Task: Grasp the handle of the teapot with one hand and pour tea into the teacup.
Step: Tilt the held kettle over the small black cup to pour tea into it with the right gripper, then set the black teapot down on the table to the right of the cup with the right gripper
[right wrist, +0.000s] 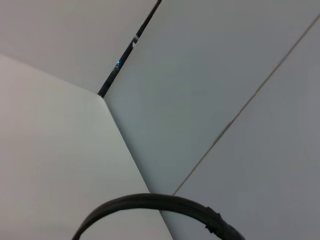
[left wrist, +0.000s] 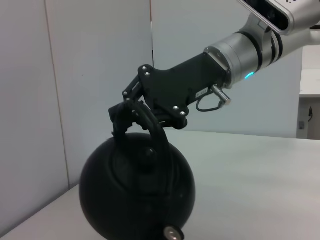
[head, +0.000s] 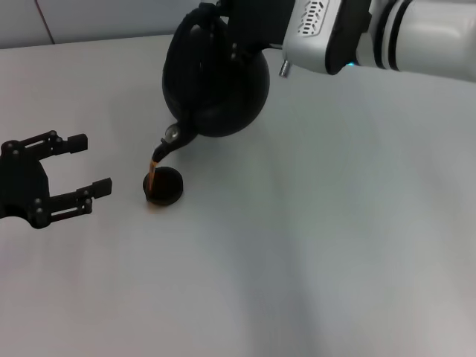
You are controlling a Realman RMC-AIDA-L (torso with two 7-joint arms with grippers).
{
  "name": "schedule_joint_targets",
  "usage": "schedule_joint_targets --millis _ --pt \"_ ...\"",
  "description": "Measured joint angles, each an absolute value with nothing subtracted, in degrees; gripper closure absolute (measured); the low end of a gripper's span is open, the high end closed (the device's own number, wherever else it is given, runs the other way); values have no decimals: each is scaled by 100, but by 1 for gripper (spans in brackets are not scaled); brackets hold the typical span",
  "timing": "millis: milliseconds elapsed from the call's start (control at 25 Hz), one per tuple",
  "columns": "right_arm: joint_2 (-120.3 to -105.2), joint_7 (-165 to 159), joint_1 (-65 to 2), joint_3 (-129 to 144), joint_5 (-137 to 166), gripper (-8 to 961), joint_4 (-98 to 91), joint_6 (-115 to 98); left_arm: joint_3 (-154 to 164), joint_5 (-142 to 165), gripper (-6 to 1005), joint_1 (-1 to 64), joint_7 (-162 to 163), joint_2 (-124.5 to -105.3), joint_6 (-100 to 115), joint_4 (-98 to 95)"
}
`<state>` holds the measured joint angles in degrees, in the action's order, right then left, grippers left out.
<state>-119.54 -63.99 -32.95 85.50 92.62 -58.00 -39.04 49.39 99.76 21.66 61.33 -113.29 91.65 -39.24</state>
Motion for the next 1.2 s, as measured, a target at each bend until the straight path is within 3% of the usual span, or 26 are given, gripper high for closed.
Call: schedule_joint_targets --millis 1200 --pt "-11961 -6415 -1956 8537 5766 864 -5522 -3944 4939 9975 247 2215 6038 -11329 9152 -3939"
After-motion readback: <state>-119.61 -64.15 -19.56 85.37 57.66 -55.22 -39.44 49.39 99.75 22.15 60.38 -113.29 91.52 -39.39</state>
